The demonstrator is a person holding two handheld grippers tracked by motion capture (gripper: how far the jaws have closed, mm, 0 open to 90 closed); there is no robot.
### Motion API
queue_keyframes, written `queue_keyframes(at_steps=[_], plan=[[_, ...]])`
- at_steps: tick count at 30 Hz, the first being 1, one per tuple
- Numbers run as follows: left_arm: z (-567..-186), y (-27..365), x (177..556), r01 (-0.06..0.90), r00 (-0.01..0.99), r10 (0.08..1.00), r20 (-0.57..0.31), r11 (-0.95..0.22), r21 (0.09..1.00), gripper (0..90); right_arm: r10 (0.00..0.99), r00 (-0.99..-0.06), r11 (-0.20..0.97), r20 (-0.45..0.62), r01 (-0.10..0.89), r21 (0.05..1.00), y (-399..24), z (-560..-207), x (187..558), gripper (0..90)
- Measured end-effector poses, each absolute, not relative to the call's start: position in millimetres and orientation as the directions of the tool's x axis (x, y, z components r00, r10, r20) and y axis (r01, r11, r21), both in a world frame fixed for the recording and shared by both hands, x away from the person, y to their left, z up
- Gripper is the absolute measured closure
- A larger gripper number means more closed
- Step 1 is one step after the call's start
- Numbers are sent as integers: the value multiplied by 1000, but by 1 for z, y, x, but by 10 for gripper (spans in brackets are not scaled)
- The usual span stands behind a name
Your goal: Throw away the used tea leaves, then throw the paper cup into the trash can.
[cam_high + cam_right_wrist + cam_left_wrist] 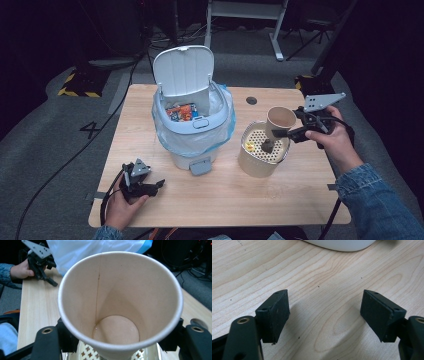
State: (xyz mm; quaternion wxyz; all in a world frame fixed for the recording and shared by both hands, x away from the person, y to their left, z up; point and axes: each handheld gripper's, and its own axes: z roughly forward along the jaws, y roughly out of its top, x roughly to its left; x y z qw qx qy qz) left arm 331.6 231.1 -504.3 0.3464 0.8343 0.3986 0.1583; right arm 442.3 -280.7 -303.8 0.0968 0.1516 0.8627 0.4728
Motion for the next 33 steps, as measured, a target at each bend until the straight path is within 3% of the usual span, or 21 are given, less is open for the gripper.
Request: queue_keyframes(at_steps=[24,33], plan=[[-504,232,330,563,624,781,-14,-437,702,231,280,-957,482,-79,69,874,-199,-238,483,327],[-505,231,330,564,622,783,-19,-431,705,229,290,-956,409,-47,80,909,-159,-227,490,318]])
